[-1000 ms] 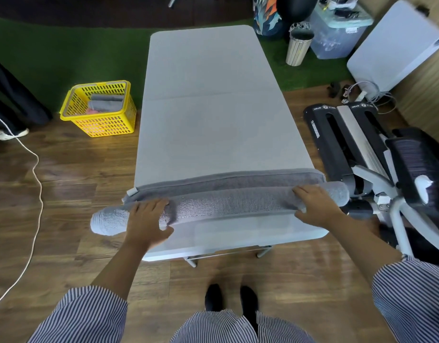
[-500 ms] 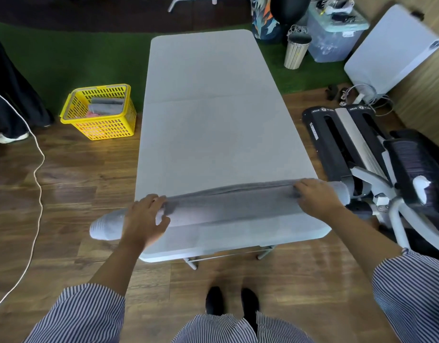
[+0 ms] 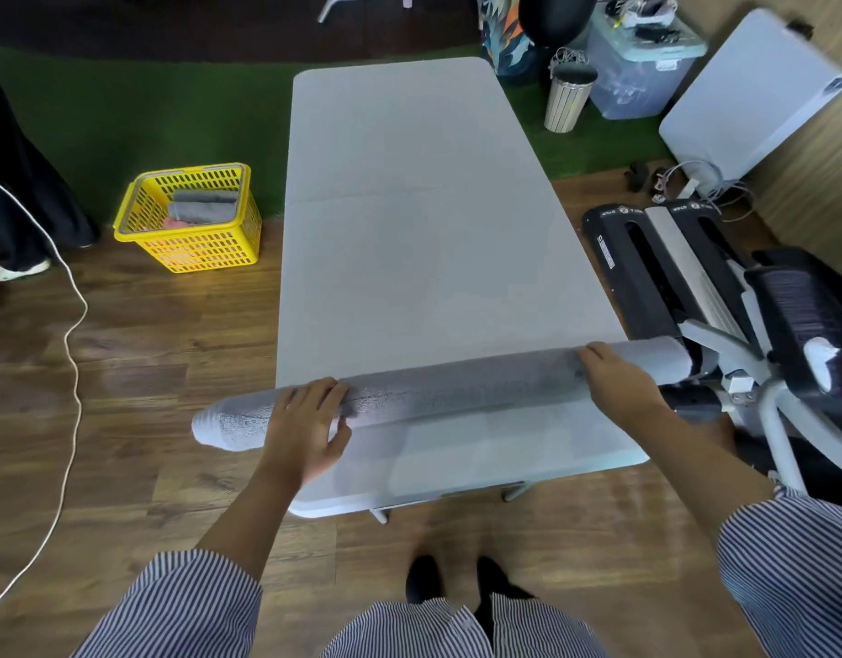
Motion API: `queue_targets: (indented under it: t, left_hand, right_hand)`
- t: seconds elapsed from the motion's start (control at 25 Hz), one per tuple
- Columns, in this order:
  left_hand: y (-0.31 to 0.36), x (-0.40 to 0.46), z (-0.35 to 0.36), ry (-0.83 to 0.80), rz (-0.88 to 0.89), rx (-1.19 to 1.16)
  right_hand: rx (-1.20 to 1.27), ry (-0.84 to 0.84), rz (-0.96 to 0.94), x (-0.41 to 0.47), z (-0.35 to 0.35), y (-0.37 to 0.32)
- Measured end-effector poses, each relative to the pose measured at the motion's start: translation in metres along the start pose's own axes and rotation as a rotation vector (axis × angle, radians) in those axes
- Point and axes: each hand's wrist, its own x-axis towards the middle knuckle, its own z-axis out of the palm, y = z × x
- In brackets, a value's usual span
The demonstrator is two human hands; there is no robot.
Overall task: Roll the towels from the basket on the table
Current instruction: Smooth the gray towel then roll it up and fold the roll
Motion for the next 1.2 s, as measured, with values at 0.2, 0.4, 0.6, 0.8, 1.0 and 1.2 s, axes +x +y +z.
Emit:
queue_targets:
  t: [0.2, 0.4, 0.6, 0.8, 1.0, 1.2]
  left_hand:
    - [-0.005, -0.006, 0.01, -0.002, 0.03, 0.009]
    - [-0.028, 0.014, 0.01, -0.075, 0.043, -0.005]
    - [-0.027, 0.078, 0.003, -0.046, 0.181, 0.025]
    - [0.003, 0.135, 0.02, -0.009, 0.165, 0.025]
    - [-0.01, 0.134, 0.008, 0.017, 0.122, -0.01]
    - [-0.038, 0.145, 0.001, -0.102, 0.135, -0.041]
  right_hand:
    - [0.066, -0.107, -0.011, 0.005, 0.012, -0.003]
    - [-0.084, -0.102, -0.111, 0.047, -0.006, -0.004]
    - [-0.028, -0.048, -0.322, 0.103, -0.013, -0.007]
    - [0.125, -0.06, -0.504, 0.131, -0.022, -0.026]
    - [0.587, 0.052, 0.147, 0.131, -0.035, -0.038]
    - [0.575, -0.153, 0.316, 0.141, -0.039, -0.067]
